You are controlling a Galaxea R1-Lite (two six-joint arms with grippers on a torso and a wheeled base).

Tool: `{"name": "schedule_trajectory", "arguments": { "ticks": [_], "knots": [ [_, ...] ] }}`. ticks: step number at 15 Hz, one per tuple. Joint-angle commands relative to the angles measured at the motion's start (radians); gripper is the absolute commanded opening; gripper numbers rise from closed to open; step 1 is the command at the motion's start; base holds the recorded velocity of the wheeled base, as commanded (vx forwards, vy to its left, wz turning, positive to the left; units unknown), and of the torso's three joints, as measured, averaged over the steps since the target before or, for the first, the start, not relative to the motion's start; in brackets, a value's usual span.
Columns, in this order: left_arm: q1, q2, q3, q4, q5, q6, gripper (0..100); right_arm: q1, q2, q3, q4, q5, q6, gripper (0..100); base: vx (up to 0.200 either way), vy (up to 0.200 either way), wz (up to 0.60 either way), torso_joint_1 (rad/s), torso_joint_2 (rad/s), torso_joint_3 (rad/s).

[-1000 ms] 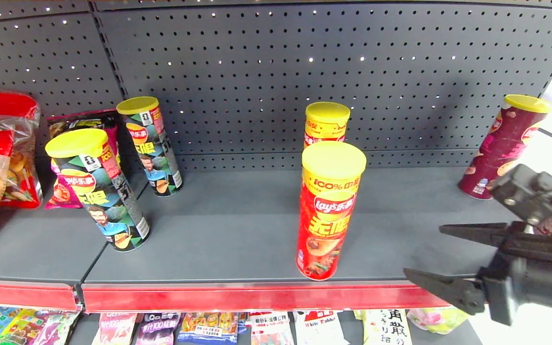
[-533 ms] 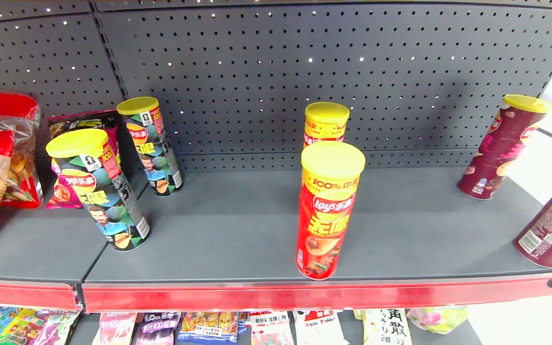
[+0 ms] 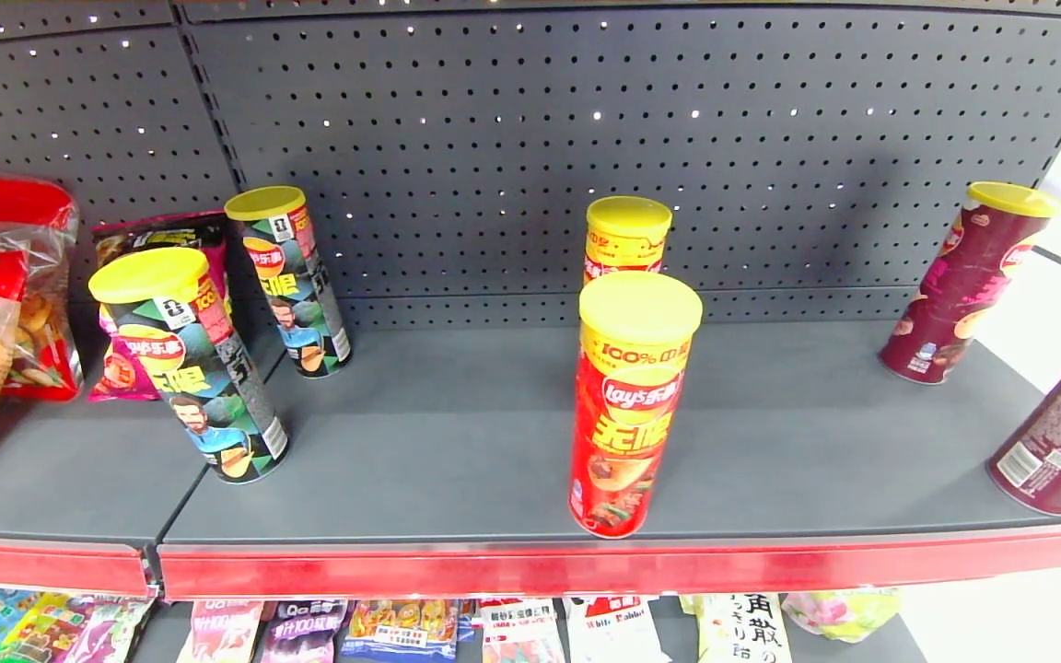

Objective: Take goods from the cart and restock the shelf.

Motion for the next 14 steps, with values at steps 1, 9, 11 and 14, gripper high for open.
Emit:
{"name": "schedule_trajectory", "arguments": {
  "ticks": [1, 9, 11, 14],
  "knots": [
    [0.0, 0.002, 0.0, 0.0, 0.001, 0.0, 100, -0.035, -0.167, 0.039, -0.003, 0.013, 0.036, 100, 0.0, 0.0, 0.0, 0.0, 0.0, 0.0],
    [0.0, 0.002, 0.0, 0.0, 0.001, 0.0, 100, -0.037, -0.161, 0.057, 0.01, -0.062, 0.053, 100, 0.0, 0.0, 0.0, 0.0, 0.0, 0.0],
    [0.0, 0.002, 0.0, 0.0, 0.001, 0.0, 100, -0.037, -0.166, 0.059, 0.01, -0.062, 0.018, 100, 0.0, 0.0, 0.0, 0.0, 0.0, 0.0],
    [0.0, 0.002, 0.0, 0.0, 0.001, 0.0, 100, -0.035, -0.166, 0.059, 0.01, -0.062, 0.019, 100, 0.0, 0.0, 0.0, 0.0, 0.0, 0.0]
  ]
}}
